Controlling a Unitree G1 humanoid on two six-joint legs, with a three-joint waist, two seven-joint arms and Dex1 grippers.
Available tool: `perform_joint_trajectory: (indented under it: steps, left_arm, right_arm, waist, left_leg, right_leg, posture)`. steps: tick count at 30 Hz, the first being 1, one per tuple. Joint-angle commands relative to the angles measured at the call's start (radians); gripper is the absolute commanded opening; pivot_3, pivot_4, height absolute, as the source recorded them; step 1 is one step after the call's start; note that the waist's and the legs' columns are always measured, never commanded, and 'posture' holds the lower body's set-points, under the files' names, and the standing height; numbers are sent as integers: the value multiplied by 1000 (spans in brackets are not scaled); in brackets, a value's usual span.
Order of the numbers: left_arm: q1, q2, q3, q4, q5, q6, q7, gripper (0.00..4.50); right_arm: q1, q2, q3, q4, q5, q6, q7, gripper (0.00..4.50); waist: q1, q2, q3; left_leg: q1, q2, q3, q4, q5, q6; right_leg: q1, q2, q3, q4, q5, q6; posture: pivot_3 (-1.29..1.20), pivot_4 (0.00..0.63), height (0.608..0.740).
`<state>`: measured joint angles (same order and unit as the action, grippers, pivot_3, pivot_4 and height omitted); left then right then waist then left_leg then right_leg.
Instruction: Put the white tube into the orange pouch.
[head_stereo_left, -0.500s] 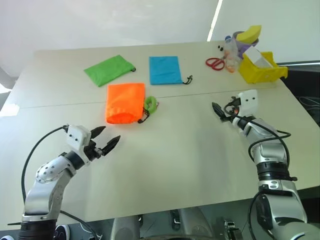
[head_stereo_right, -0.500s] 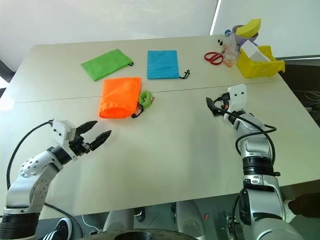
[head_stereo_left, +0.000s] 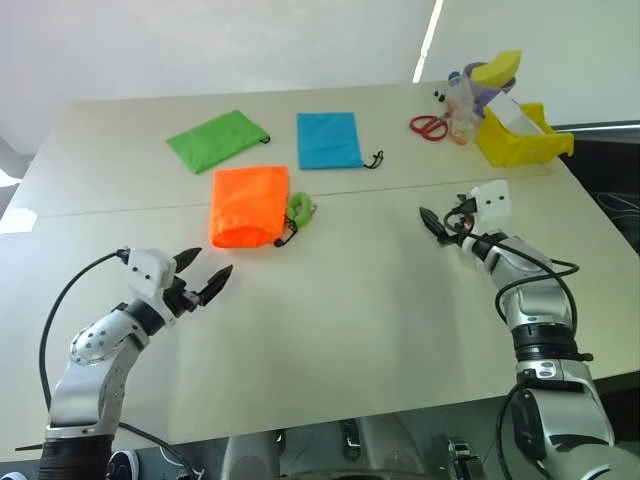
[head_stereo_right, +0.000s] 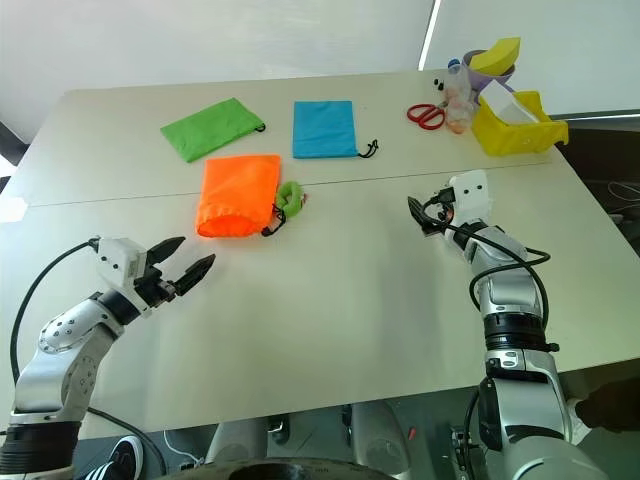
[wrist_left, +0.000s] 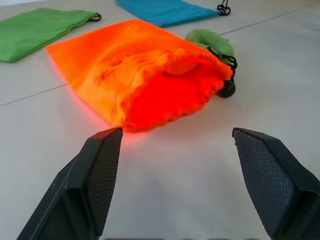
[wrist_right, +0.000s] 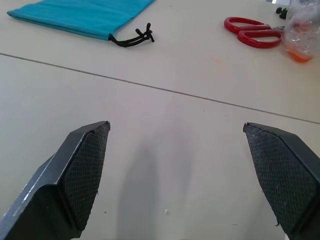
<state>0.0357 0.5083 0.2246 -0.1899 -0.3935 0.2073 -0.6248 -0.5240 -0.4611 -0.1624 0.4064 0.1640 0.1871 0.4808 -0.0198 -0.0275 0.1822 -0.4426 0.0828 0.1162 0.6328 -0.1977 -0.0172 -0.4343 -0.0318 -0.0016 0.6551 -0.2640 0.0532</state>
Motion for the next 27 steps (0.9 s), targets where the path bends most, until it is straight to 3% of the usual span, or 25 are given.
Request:
perform_joint_trajectory:
  steps: [1, 9, 15, 22, 27]
  left_arm:
    - [-28, -6, 15, 0, 10, -37, 12, 3747]
    - [-92, -5, 7, 61, 40, -88, 17, 3747]
    - [-200, -20, -66, 162, 127, -168, 16, 3747]
    - [-334, -33, -176, 336, 356, -310, 134, 3747]
    - [-398, -49, -213, 413, 416, -350, 172, 3747]
  right_arm:
    - [-7, -22, 1, -47, 1, -20, 20, 4456]
    - [-3, -26, 3, -68, 3, -16, 31, 4456]
    - [83, -25, 97, -263, 58, 33, 211, 4456]
    - [200, -55, 167, -465, 97, 96, 326, 4456]
    - [216, -36, 186, -510, 91, 119, 302, 4456]
  waist:
    - [0, 0, 0]
    - [2, 0, 0]
    - [5, 0, 0]
    - [9, 0, 0]
    - [5, 0, -1]
  left_leg:
    - [0, 0, 0, 0, 0, 0]
    - [0, 0, 0, 0, 0, 0]
    - [0, 0, 0, 0, 0, 0]
    - [0, 0, 0, 1, 0, 0]
    - [0, 0, 0, 2, 0, 0]
  right_leg:
    - [0, 0, 0, 0, 0, 0]
    - [0, 0, 0, 0, 0, 0]
    - [0, 2, 0, 0, 2, 3]
    - [1, 2, 0, 0, 2, 3]
    - [1, 3, 0, 0, 2, 3]
  posture:
    - [0, 150, 734]
    - [0, 150, 734]
    - [0, 150, 734]
    - [0, 150, 734]
    - [0, 150, 734]
